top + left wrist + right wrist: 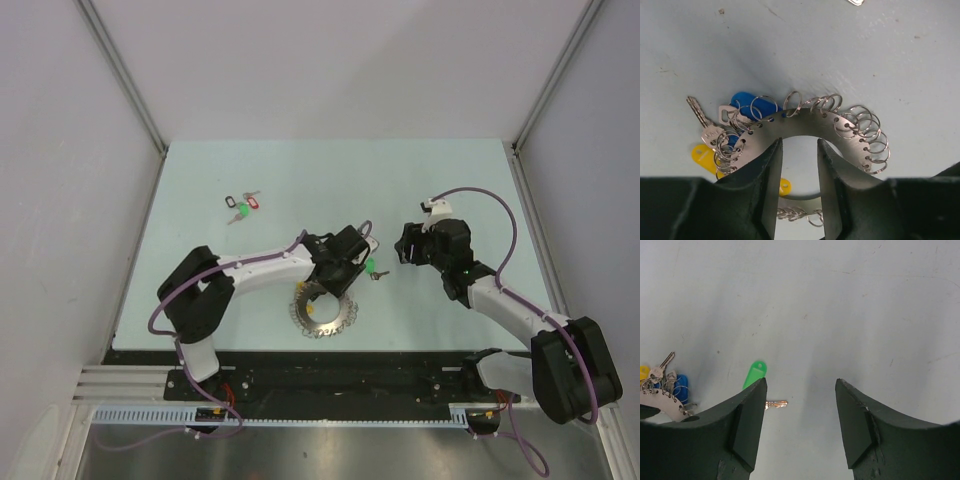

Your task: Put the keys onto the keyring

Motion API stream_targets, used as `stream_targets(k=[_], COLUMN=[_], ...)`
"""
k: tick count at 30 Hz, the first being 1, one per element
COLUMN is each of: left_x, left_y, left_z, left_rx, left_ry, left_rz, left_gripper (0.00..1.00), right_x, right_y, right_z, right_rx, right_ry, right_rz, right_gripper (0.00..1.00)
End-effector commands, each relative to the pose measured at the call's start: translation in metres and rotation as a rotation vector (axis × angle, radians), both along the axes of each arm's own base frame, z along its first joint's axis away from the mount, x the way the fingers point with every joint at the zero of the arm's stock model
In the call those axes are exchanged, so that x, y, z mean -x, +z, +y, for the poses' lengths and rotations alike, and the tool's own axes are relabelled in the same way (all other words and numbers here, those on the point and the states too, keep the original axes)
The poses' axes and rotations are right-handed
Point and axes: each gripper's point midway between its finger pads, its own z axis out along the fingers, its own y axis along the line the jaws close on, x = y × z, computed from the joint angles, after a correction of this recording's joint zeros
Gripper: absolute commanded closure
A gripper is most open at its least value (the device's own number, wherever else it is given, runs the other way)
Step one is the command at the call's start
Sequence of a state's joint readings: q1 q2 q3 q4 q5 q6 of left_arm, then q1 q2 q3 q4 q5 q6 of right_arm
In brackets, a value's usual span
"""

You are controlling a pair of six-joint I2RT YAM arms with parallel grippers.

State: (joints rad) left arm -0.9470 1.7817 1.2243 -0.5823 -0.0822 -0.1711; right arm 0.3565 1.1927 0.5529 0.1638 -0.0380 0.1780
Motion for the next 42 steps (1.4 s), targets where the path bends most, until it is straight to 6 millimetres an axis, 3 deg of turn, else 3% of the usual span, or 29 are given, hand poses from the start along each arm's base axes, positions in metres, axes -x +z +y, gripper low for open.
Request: stream_targets(k=[1,7,19,26,31,37,42], left_x=[-0.016,-0.022,-0.021,-0.027,-0.026,-0.022,-0.021], left_y=[0.011,0.003,-0.006,-0.011,-0.018,-0.016,0.012], left_z=[-0.008,-0.009,-0.033,-0.036,-0.041,-0.036,-0.029], left_rx=[-0.014,-0.04,0.035,0.037,0.042,0.038,0.063], left_ry=[-0.056,-0.06,-0.077,-0.064,-0.068,-0.058,-0.039], left_rz=[-0.067,-0.079,-0.037,-0.057,-0.039,-0.028,-0.063], left_gripper=[0.62,0.64,0.64,0.53,0.53,0.71,0.82], right_x=[-0.008,-0.008,-0.008,-0.008,-0.008,-0.008,-0.008], right_y=[0.012,0.011,0.009,0.007,0.007,0.007,0.006], right_z=[-0.002,-0.001,-0.001,-0.001,0.0,-0.001,0.001], right_rx=[0.007,0.01,0.013,0.014,0.015,0.014,0.013], right_ry=[-0.001,0.005,0.011,0.011,0.013,0.013,0.02], right_rz=[-0.064,-0.062,-0.057,-0.053,-0.053,-0.053,-0.051], right_gripper=[0.38,0.38,0.38,0.37,0.38,0.38,0.37])
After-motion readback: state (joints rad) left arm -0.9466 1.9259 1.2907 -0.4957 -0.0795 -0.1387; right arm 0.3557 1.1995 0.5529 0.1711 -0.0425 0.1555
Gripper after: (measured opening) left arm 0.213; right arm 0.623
